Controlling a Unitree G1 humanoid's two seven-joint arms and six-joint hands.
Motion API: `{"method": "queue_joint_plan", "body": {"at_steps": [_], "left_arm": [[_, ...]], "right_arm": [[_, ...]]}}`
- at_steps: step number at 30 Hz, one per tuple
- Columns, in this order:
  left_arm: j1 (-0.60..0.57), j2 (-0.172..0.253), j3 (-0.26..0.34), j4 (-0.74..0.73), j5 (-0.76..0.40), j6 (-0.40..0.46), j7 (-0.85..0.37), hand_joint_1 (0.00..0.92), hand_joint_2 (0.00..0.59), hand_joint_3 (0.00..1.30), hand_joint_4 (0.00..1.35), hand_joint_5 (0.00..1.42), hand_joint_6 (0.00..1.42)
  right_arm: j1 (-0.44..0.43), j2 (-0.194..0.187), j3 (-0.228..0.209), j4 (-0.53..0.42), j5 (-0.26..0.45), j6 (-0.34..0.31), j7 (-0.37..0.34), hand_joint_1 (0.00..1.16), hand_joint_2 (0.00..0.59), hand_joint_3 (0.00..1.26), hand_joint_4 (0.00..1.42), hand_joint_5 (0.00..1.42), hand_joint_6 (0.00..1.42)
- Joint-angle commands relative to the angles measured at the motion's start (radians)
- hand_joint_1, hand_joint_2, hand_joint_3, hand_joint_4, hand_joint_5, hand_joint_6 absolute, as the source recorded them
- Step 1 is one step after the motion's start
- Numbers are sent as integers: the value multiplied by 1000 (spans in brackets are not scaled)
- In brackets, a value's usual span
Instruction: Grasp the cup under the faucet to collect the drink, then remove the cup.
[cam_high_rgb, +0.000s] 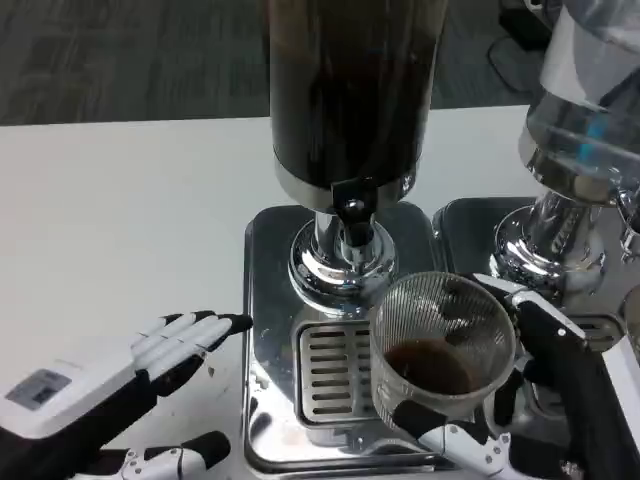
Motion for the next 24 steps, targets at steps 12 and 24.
{"method": "queue_joint_plan", "body": {"at_steps": [12,24], "left_arm": [[7,19,9,-2,-6,0,-3,0,247,0,0,0,0],[33,4,17,-22,-8,14,6,0,246,0,0,0,0]], "right_arm": [[-5,21,4,-21,1,-17,-10,872,171,578,636,854,1162],[-2,18,2,-30,13,-6,0,871,172,581,636,854,1162]]}}
